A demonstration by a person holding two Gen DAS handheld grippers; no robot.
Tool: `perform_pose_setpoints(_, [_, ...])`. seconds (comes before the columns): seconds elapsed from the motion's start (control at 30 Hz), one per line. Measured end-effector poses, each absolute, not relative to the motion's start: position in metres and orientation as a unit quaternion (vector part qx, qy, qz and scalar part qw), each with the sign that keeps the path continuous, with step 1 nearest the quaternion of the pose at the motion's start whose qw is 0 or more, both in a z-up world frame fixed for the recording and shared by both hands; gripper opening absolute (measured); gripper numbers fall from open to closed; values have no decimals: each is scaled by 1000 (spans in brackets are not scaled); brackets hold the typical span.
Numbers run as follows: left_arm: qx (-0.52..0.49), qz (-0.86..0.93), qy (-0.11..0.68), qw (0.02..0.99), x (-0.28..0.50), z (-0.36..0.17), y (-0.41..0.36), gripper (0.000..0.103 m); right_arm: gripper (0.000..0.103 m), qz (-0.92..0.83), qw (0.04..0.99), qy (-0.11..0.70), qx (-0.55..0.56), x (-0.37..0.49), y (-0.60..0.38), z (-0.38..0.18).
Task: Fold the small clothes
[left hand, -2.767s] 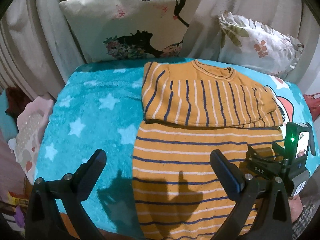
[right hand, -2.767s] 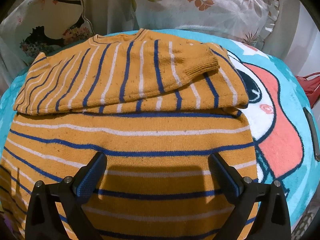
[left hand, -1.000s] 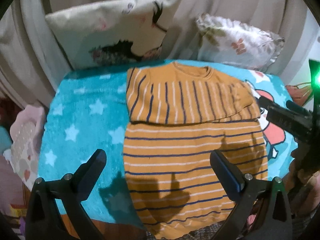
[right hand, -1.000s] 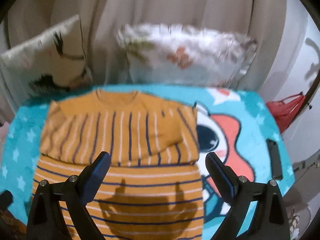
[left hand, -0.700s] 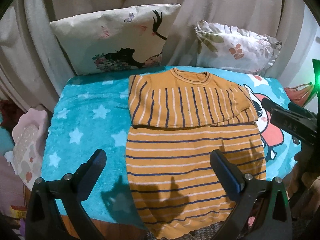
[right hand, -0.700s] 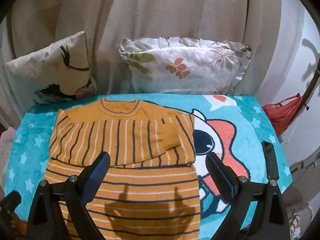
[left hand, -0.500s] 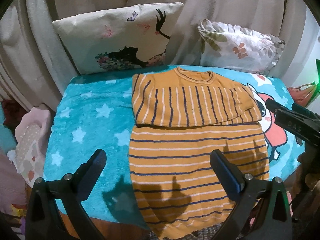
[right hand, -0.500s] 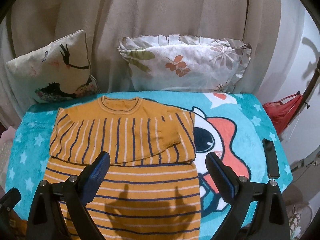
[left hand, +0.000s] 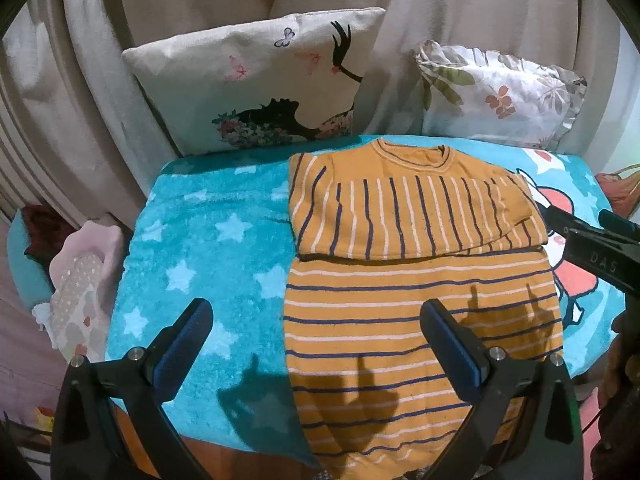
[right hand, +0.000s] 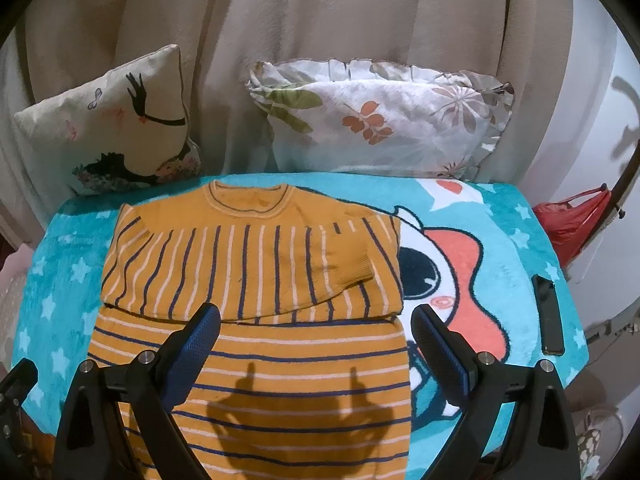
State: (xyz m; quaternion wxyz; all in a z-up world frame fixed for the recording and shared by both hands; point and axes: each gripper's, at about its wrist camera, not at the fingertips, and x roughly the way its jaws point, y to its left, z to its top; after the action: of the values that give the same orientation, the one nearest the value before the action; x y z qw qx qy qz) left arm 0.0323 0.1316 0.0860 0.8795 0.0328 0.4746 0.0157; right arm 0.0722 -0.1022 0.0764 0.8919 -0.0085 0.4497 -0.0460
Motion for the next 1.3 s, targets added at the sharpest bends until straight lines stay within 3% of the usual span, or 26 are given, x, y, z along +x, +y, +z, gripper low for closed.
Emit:
perform_pose_setpoints(0.7, [-54, -22, 545, 836, 38, 58, 145, 103, 98, -35, 880, 474, -15, 71, -90, 63])
perform_pose_setpoints(1.3, [-59, -13, 552, 832, 43, 50, 148, 103, 98, -33, 874, 484, -19, 77, -86, 56])
